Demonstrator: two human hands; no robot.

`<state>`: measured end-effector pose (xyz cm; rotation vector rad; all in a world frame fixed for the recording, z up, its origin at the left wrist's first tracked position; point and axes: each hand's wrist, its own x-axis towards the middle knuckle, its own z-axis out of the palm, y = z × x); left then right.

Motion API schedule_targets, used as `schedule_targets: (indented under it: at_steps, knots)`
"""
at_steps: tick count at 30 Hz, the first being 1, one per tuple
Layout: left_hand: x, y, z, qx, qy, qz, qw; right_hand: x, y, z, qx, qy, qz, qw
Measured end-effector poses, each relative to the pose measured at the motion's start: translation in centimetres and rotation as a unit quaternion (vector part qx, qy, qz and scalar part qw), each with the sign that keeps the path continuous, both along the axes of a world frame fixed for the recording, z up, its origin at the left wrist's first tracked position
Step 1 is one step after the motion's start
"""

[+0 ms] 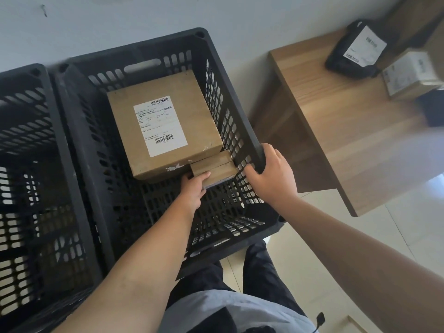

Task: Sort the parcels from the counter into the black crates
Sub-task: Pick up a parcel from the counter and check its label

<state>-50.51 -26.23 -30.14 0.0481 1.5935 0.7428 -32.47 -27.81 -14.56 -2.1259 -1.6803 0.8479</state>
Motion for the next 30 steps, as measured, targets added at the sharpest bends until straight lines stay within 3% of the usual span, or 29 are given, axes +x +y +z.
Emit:
schedule_targets:
  at_steps: [9, 16, 25, 30]
  knots:
    - [0.9, -0.7, 0.2, 0.019, 0.038, 0.005, 0.999, 0.1, 0.0, -0.4, 0.001, -0.021, -0.014, 1.0]
    - [0.1, -0.1, 1.0, -0.003, 0.018, -0.001, 1.0, 0.1, 0.1, -0.2, 0.003, -0.02, -0.01, 1.0]
    - [-2.4, -0.2, 4.9, -0.05, 0.03, -0.023, 0.998, 0.4, 0.1, 0.6, -0.004, 0.0, 0.004, 1.0]
    - [-3.2, -1.6, 7.7, -0.027, 0.038, -0.016, 0.999, 0.6, -0.1, 1.1, -0.011, 0.034, 0.005, 0.999]
